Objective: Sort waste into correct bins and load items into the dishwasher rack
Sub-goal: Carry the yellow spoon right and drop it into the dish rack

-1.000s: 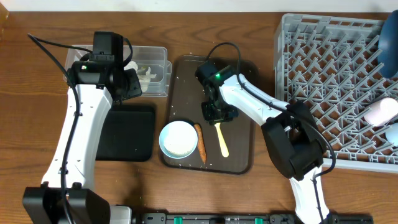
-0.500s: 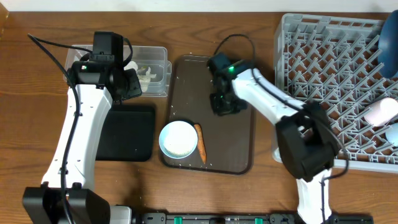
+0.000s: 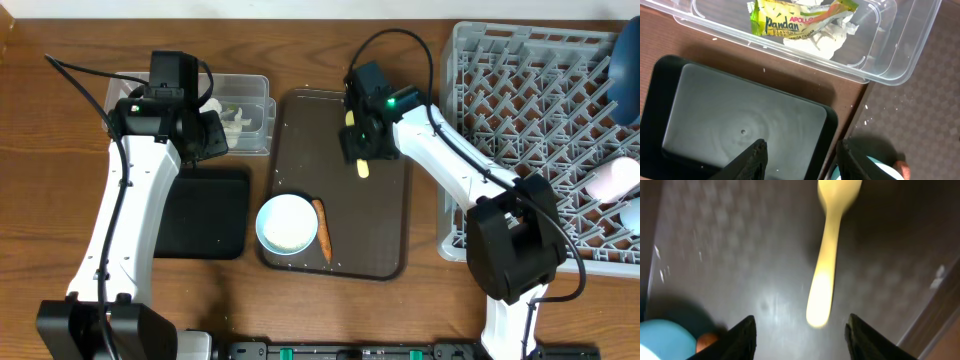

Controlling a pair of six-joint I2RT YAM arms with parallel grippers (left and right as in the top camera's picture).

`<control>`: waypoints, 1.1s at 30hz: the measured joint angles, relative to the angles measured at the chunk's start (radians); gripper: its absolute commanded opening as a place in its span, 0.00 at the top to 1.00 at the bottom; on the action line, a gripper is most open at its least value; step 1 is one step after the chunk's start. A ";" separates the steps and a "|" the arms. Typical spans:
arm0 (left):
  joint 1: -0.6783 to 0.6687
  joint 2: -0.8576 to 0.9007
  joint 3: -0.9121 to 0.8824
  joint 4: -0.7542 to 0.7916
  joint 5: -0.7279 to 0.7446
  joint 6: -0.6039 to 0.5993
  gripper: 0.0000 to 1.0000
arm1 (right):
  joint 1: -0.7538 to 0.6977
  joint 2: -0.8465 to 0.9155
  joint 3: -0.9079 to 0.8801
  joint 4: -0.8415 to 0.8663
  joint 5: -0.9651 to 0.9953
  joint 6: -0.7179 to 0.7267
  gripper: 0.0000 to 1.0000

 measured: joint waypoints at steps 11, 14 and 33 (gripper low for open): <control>0.000 0.000 0.000 -0.001 0.000 0.000 0.53 | 0.000 0.113 0.000 0.276 0.139 -0.044 0.35; 0.000 0.000 0.000 -0.001 0.000 0.000 0.53 | 0.000 0.159 0.000 0.300 0.166 -0.048 0.34; 0.000 0.000 0.000 -0.001 0.000 0.000 0.53 | 0.008 0.221 0.001 0.418 0.202 -0.052 0.59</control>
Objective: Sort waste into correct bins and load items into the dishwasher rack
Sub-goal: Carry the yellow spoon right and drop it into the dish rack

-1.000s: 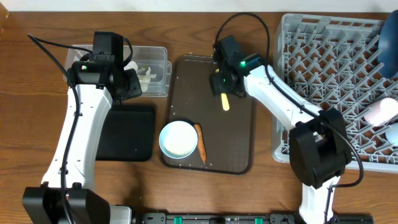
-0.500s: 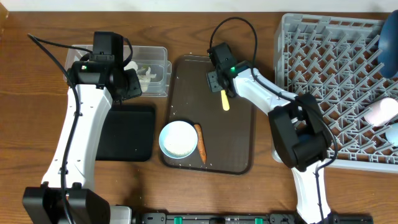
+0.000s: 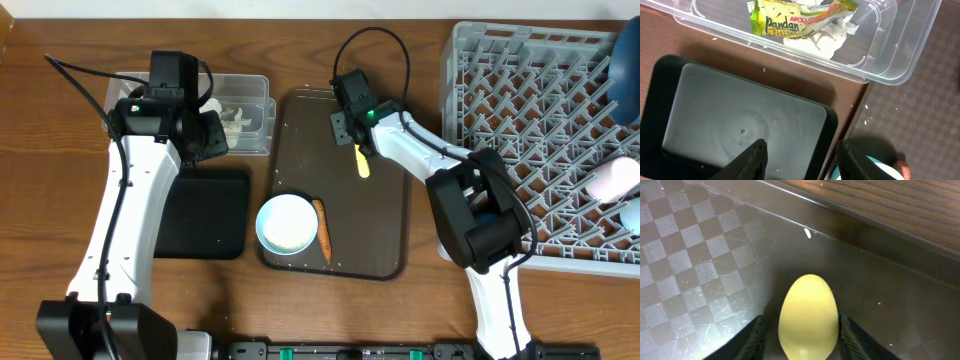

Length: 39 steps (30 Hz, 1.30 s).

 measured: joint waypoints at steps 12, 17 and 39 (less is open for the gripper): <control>0.000 0.000 0.000 0.000 0.000 0.000 0.53 | 0.000 0.000 0.003 -0.013 0.004 0.000 0.73; 0.000 0.000 0.000 0.000 0.000 0.000 0.53 | 0.000 0.000 0.008 -0.027 0.005 0.000 0.79; 0.000 0.000 0.000 0.000 0.000 0.000 0.53 | -0.021 -0.171 -0.003 -0.282 0.012 -0.003 0.85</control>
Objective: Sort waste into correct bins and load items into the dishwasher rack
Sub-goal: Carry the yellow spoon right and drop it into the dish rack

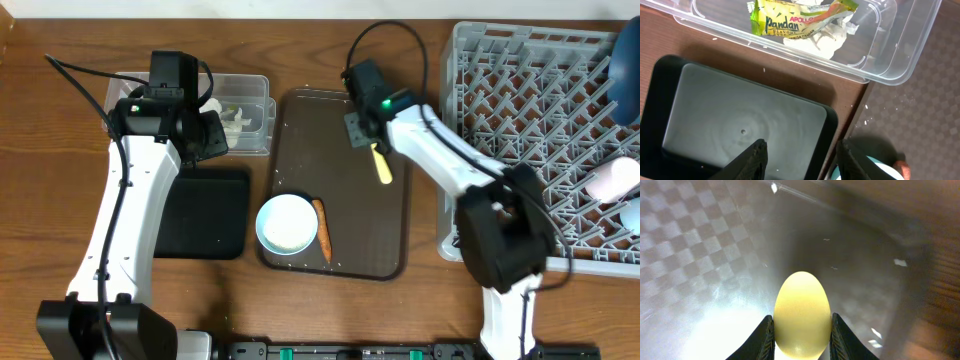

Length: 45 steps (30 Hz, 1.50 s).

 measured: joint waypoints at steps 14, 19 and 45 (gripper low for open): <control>0.000 0.000 -0.001 0.000 -0.001 0.000 0.53 | -0.230 -0.276 0.000 -0.241 -0.083 0.000 0.90; 0.000 0.000 -0.001 0.000 -0.003 0.000 0.53 | -0.364 -0.301 0.000 -0.344 -0.106 0.000 0.90; 0.000 0.000 -0.002 0.002 -0.003 0.000 0.53 | -0.415 -0.278 -0.212 -0.268 -0.130 -0.010 0.65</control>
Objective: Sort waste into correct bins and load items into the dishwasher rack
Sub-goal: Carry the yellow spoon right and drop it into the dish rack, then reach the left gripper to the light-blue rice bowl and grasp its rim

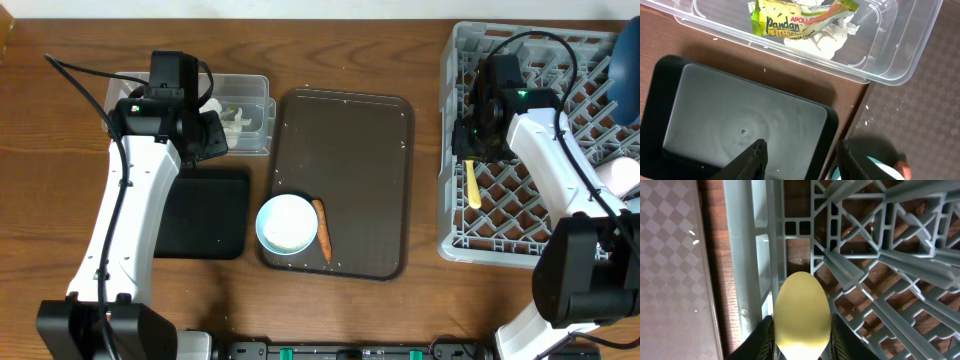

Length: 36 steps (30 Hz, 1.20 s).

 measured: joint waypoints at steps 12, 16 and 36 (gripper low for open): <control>0.000 0.000 0.000 0.000 0.000 0.000 0.53 | 0.000 0.000 0.000 -0.003 0.014 -0.005 0.56; 0.000 0.000 0.000 0.000 0.000 0.000 0.52 | 0.000 0.000 0.000 -0.004 0.015 -0.005 0.55; -0.193 0.000 -0.044 0.008 0.137 -0.003 0.41 | -0.038 -0.220 0.065 0.003 -0.029 -0.054 0.15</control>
